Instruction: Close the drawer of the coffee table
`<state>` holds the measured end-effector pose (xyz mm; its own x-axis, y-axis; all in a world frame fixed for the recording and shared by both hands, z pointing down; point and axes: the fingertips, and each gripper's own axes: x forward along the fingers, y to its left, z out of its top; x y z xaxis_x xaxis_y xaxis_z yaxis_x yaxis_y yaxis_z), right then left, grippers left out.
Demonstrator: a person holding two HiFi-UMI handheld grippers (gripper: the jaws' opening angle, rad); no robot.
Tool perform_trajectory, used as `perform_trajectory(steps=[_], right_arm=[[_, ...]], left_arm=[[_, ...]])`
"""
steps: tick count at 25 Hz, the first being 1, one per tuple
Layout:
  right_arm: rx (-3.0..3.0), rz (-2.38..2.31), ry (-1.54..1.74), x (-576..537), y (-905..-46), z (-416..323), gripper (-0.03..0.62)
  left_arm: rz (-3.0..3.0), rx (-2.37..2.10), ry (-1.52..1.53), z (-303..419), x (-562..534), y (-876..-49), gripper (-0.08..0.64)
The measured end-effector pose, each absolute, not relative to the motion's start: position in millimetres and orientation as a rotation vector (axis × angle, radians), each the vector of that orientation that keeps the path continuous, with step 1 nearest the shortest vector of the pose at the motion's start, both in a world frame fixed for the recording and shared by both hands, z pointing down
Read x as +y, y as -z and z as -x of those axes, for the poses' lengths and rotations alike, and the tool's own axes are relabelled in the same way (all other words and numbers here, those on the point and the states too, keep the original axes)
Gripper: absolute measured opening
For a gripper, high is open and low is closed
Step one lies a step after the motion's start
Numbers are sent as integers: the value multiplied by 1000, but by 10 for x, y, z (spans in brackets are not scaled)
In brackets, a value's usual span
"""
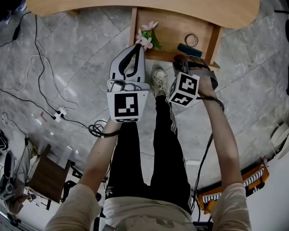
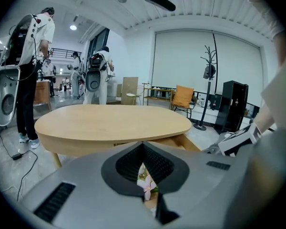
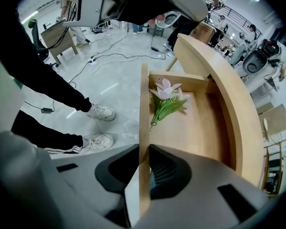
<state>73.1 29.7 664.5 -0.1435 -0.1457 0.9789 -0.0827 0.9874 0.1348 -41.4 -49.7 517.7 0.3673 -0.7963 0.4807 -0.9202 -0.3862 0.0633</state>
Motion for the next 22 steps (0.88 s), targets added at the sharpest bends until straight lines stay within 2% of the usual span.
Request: perform_trajectory(steps=[22], right_arm=[[-1736, -294, 111, -87, -6363, -739, 72]], left_arm=[[-2298, -1527, -590, 358, -602, -5192, 6]])
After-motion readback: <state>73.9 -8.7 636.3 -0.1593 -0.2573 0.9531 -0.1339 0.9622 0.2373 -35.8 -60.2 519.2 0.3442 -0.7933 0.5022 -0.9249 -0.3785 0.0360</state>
